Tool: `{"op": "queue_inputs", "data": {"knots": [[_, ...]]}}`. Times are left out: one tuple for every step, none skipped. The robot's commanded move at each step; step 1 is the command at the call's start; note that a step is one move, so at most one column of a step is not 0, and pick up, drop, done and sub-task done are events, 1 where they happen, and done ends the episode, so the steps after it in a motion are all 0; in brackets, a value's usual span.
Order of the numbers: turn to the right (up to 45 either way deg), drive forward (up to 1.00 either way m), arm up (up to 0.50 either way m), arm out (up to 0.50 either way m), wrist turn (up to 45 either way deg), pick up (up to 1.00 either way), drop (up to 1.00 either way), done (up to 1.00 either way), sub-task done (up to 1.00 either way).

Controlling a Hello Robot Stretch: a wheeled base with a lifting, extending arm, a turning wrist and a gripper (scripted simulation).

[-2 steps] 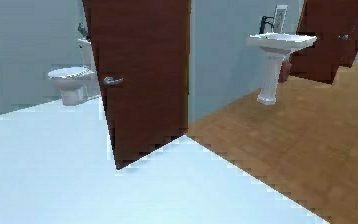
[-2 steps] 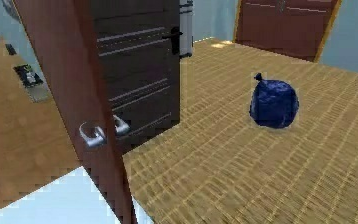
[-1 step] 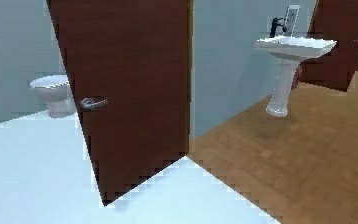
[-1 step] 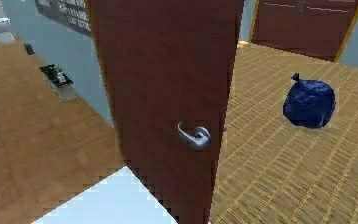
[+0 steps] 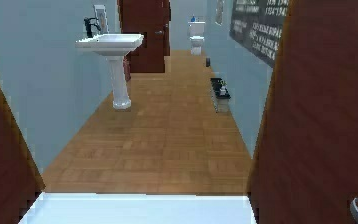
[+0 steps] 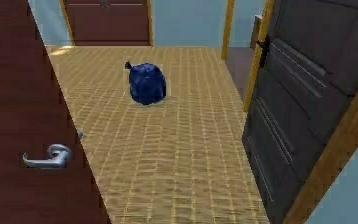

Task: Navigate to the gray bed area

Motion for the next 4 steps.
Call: {"op": "queue_inputs", "data": {"knots": [[0.0, 1.00, 0.00, 0.00, 0.0, 0.00, 0.00, 0.00, 0.00], [0.0, 1.00, 0.00, 0.00, 0.0, 0.00, 0.00, 0.00, 0.00], [0.0, 1.00, 0.00, 0.00, 0.0, 0.00, 0.00, 0.00, 0.00], [0.0, 1.00, 0.00, 0.00, 0.0, 0.00, 0.00, 0.00, 0.00]]}}
